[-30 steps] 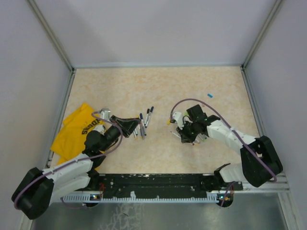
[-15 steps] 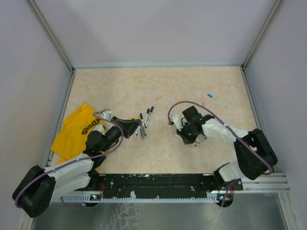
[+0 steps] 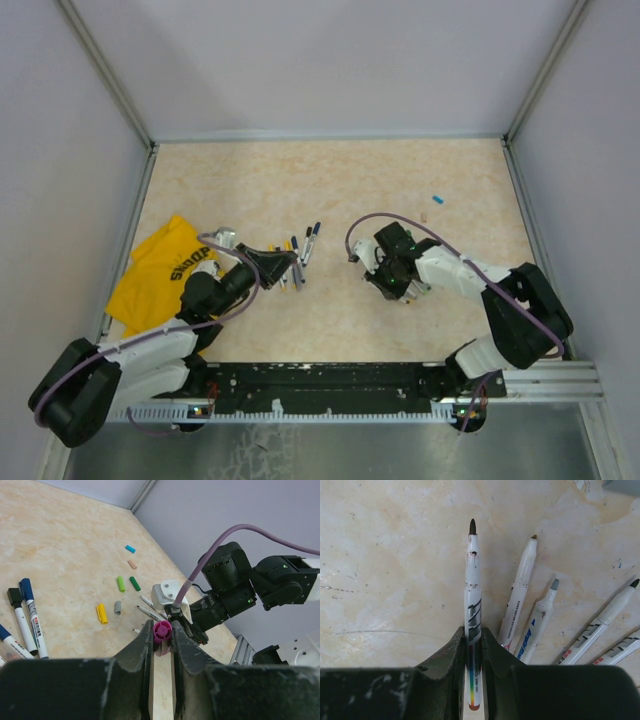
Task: Open the pen caps
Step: Place the pen at the center of the board.
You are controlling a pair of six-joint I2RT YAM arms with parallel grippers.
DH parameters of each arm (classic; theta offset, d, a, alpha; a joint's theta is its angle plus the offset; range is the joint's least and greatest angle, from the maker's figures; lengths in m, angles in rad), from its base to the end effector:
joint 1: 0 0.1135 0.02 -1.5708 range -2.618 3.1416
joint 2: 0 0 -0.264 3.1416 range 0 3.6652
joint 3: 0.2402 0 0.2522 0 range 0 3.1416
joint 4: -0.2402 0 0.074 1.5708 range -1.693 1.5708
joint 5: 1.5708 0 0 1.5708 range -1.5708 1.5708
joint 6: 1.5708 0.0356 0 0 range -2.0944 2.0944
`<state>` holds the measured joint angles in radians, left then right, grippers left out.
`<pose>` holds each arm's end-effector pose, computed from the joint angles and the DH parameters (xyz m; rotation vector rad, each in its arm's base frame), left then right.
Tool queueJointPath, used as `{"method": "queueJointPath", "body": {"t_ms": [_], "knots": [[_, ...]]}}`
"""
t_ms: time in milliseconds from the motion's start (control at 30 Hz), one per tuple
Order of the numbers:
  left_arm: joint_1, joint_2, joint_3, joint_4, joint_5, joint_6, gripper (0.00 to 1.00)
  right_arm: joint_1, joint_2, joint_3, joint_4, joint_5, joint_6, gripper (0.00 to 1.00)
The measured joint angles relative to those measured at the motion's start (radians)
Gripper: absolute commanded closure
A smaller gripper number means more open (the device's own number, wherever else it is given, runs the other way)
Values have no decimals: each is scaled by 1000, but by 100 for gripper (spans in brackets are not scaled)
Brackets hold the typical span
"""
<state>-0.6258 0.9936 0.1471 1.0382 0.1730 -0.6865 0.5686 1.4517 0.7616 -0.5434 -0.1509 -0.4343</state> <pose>0.1506 -0.1164 0.2118 0.1110 1.4883 -1.2001 0.2094 0.1401 0.1629 -1.3802 2.4426 0.2436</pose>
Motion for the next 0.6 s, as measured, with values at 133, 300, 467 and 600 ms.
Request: {"method": "queueJointPath", "body": {"t_ms": [133, 300, 467, 600], "knots": [[0, 20, 0, 16, 8, -10, 100, 1, 2, 0, 0, 8, 1, 82], [0, 47, 0, 37, 23, -21, 100, 5, 2, 0, 0, 14, 1, 79], [0, 67, 0, 47, 38, -29, 100, 6, 2, 0, 0, 16, 1, 77], [0, 82, 0, 63, 48, -36, 100, 6, 2, 0, 0, 16, 1, 76]]}}
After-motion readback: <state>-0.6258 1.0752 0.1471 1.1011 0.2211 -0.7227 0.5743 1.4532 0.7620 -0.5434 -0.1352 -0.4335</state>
